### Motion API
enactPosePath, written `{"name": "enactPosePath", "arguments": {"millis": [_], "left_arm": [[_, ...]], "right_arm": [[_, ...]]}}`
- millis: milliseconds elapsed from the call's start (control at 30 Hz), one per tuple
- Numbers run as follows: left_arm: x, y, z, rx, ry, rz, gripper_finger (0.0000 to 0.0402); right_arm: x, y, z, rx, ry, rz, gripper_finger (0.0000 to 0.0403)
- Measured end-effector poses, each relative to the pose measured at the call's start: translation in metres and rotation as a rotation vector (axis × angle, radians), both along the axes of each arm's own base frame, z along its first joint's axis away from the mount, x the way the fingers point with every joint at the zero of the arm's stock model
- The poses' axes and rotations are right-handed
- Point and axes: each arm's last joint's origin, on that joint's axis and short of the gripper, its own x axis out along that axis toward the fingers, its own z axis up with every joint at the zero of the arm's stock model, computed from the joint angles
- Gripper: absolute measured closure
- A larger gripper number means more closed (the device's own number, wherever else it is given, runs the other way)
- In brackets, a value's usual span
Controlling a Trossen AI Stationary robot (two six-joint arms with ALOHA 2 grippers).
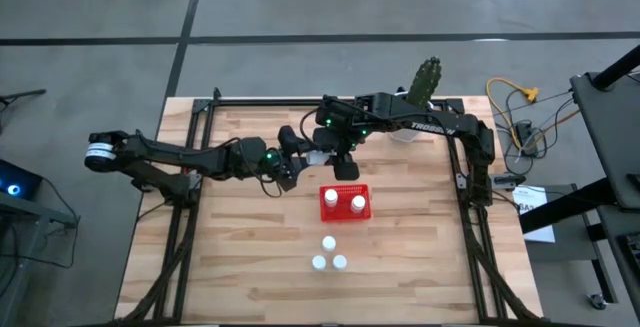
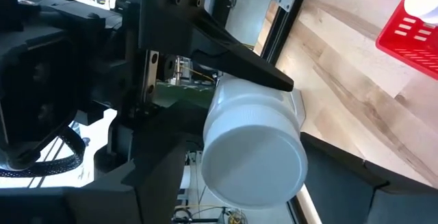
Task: Pick and place pill bottles into a basket
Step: Adjust the white pill bottles in the red basket
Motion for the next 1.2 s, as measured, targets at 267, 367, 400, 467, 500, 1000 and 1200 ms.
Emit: {"name": "enactPosePath", "arguments": {"millis": [267, 367, 400, 467, 500, 1000, 1200], "left_arm": [[0.000, -0.001, -0.001, -0.004, 0.005, -0.004, 0.0226], [0.000, -0.001, -0.001, -0.034, -0.004, 0.001, 0.0250], [0.000, -0.001, -0.001, -0.048, -0.007, 0.003, 0.0251], [0.000, -0.001, -0.001, -0.053, -0.007, 0.007, 0.0253], [0.000, -0.001, -0.001, -0.051, -0.005, 0.008, 0.0253], [0.000, -0.011, 0.000, -0.027, -0.015, -0.047, 0.0195], [0.001, -0.014, 0.003, -0.025, -0.024, -0.053, 0.0195]], "right_arm": [[0.000, 0.000, 0.000, -0.001, 0.000, 0.004, 0.0247], [0.000, 0.000, 0.000, 0.001, 0.001, 0.005, 0.0248], [0.000, 0.000, 0.000, 0.000, 0.001, 0.005, 0.0248], [0.000, 0.000, 0.000, -0.001, 0.003, 0.007, 0.0248], [-0.001, 0.000, 0.000, -0.001, 0.005, 0.007, 0.0248], [0.000, -0.001, 0.000, -0.008, -0.003, 0.008, 0.0248], [0.000, -0.001, -0.001, -0.011, 0.000, 0.009, 0.0248]]}}
